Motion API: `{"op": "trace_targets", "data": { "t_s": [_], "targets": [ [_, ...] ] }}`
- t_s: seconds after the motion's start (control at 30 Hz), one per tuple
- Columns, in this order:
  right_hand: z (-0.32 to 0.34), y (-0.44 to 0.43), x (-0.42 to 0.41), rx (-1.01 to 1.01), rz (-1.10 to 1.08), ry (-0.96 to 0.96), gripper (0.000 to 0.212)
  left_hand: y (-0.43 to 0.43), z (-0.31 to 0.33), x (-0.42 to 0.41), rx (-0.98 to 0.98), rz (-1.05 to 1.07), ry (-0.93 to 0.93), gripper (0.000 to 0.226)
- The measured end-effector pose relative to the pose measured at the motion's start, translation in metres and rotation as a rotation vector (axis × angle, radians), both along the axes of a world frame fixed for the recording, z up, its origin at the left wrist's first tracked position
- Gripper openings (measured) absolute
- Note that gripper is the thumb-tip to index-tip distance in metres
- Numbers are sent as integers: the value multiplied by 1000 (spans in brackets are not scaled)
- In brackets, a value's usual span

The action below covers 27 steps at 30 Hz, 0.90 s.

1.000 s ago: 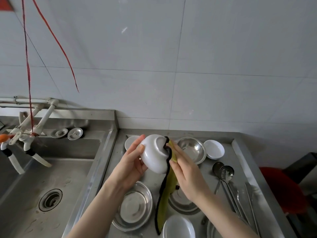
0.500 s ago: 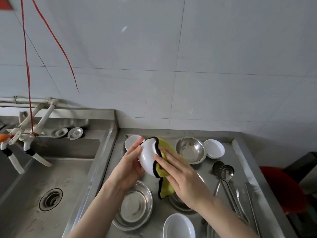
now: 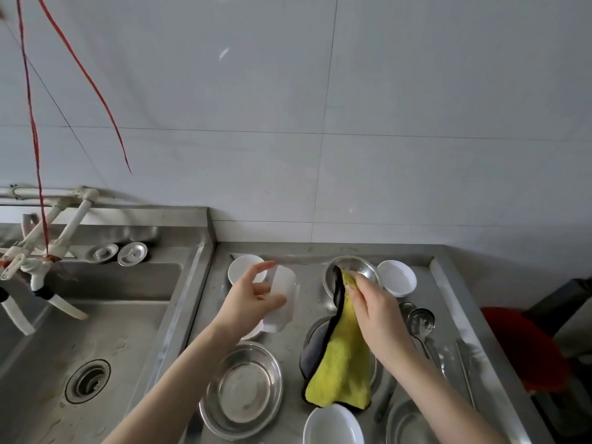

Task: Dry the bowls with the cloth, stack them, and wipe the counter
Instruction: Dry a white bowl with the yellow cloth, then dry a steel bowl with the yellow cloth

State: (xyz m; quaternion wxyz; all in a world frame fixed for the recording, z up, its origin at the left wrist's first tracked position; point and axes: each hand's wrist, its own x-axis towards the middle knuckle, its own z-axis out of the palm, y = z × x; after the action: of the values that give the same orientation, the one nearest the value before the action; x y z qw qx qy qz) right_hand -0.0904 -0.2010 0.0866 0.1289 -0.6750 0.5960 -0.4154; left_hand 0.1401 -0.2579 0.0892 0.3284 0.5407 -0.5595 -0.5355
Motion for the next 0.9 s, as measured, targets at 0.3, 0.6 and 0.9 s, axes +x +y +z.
{"op": "trace_targets", "data": {
  "t_s": [0.3,0.6,0.9],
  "targets": [
    [-5,-22,-13,-4,-161,123,13,-39,-47,-33,-342,-170,-596,34],
    [-39,-57,-33,82,-207,157,15,-105,-127,-65,-446,-481,-1041,53],
    [-76,-97,-42,120,-230,115,15,-149,-198,-83,-476,-590,-1021,73]
  ]
}}
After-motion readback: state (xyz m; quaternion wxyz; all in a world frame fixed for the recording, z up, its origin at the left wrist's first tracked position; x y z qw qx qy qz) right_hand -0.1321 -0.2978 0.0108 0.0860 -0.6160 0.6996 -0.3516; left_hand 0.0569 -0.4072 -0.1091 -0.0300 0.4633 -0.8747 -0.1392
